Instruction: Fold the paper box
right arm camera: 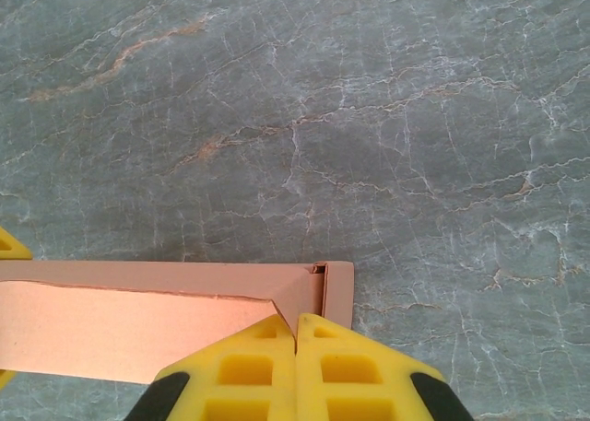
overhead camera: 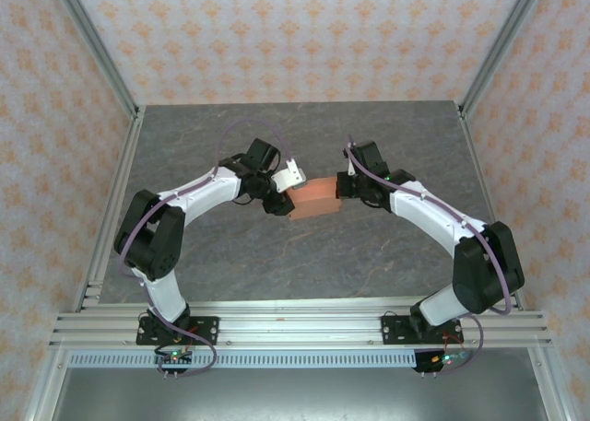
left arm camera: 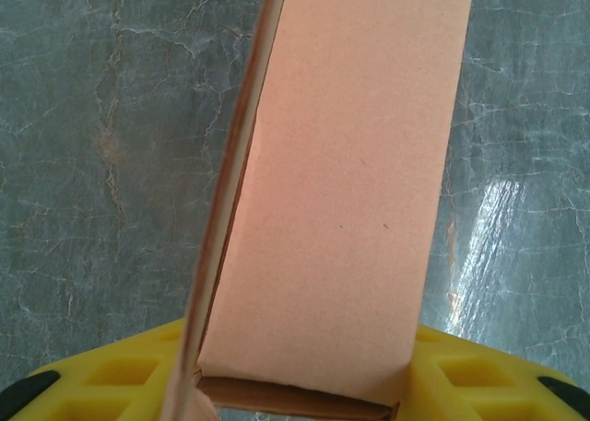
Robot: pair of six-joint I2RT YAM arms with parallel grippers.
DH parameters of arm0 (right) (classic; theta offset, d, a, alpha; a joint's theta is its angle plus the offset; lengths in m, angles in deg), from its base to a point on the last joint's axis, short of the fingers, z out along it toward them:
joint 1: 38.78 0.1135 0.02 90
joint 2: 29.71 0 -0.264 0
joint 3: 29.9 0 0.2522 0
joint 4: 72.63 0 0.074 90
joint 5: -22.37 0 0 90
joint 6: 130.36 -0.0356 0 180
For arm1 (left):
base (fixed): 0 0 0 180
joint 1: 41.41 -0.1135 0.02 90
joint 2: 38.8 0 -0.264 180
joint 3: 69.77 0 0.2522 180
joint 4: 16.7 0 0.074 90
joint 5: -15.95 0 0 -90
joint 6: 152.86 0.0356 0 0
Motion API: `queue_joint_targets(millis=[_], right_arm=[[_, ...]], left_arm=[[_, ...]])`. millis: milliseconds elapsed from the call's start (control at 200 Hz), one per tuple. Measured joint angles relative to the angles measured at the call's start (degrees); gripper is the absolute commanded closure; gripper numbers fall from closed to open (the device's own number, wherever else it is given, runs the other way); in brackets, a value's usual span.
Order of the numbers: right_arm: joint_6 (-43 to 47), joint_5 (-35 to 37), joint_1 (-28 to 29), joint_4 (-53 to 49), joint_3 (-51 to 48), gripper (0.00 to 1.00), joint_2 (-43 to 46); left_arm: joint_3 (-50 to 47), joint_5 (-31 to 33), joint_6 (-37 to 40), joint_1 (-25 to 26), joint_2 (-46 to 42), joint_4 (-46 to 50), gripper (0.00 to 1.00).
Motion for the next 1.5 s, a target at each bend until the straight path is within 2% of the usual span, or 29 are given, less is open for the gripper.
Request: queue_joint_targets(millis=[465, 1001, 1501], right_arm=[[-0.55, 1.64, 0.52, 0.20, -0.24, 1.00, -0.04], [5.68, 6.14, 2.03, -0.94, -0.02, 1.00, -0.02], [0.94, 4.13, 1.86, -2.08, 0.98, 1.00, -0.15]], left_arm=[[0.90, 0.98, -0.24, 0.24, 0.46, 0.74, 0.52], [1.29, 1.42, -0.20, 0.24, 0.68, 0.96, 0.52], [1.62, 1.44, -0.20, 0.24, 0.98, 1.16, 0.52]])
